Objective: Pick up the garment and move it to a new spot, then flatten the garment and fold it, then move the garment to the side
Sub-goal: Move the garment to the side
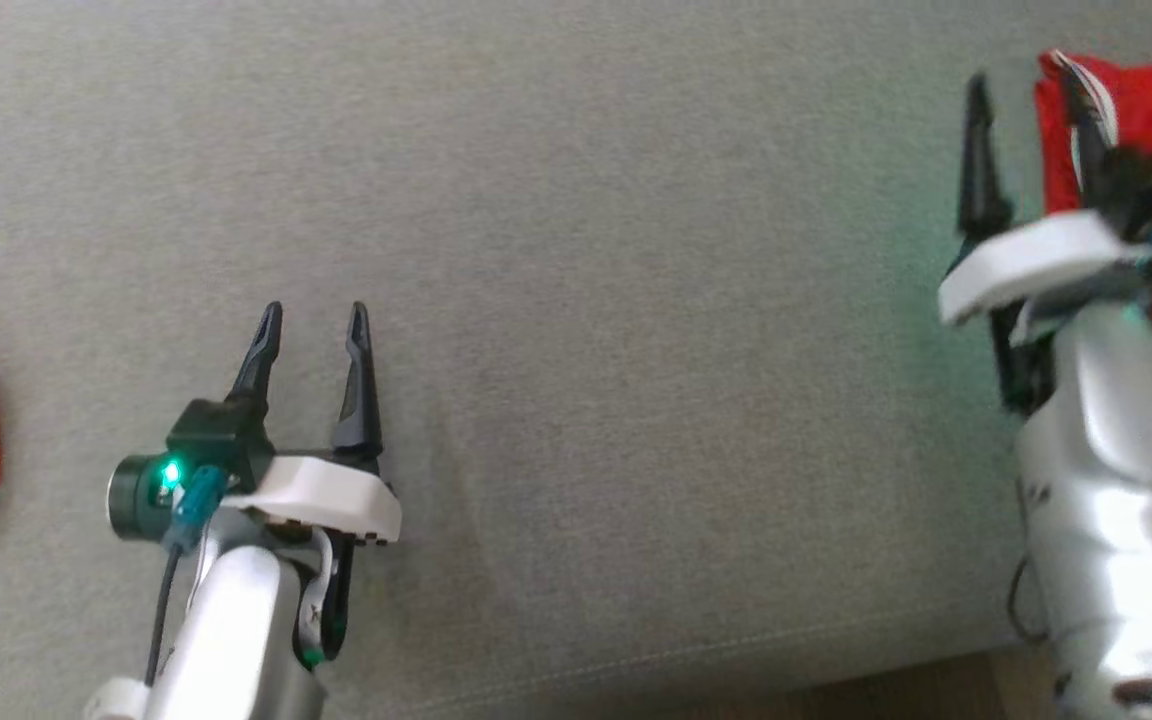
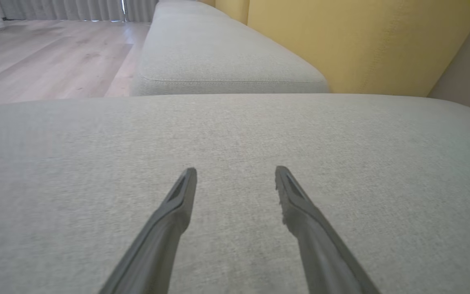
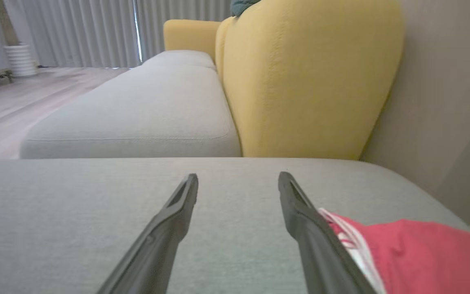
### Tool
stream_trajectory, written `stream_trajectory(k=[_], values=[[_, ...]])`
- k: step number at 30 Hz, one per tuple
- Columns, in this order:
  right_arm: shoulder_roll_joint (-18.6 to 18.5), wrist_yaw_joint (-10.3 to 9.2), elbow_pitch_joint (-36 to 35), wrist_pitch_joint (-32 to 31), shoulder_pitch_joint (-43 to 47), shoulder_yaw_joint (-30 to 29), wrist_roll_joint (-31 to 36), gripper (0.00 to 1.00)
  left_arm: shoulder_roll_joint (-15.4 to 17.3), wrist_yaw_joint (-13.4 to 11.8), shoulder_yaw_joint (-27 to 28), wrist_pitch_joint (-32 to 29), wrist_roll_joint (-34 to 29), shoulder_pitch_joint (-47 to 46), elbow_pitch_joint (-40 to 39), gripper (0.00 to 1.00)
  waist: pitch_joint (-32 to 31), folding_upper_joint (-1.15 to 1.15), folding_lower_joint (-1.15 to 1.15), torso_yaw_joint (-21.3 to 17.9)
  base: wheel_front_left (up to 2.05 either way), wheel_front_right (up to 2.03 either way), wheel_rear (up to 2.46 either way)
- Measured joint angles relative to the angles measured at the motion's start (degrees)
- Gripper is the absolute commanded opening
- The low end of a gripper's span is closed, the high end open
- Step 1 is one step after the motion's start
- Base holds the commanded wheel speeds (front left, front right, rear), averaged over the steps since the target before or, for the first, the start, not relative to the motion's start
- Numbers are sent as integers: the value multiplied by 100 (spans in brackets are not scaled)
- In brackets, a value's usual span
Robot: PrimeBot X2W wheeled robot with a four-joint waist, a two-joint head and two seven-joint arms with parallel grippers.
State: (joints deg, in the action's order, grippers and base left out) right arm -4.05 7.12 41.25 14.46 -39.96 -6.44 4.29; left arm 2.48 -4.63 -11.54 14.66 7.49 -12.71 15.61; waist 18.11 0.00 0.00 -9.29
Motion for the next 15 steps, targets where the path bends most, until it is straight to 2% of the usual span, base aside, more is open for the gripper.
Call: stream_trajectory(k=[10, 15], values=[[80, 0, -552, 0, 1292, 620, -854, 100, -1, -202, 92, 0, 135, 288, 85, 100, -408, 0, 0, 491, 0, 0, 0], [87, 0, -658, 0, 1700, 694, -1046, 100, 0, -244, 130, 0, 136, 423, 138, 100, -649, 0, 0, 657, 0, 0, 0]])
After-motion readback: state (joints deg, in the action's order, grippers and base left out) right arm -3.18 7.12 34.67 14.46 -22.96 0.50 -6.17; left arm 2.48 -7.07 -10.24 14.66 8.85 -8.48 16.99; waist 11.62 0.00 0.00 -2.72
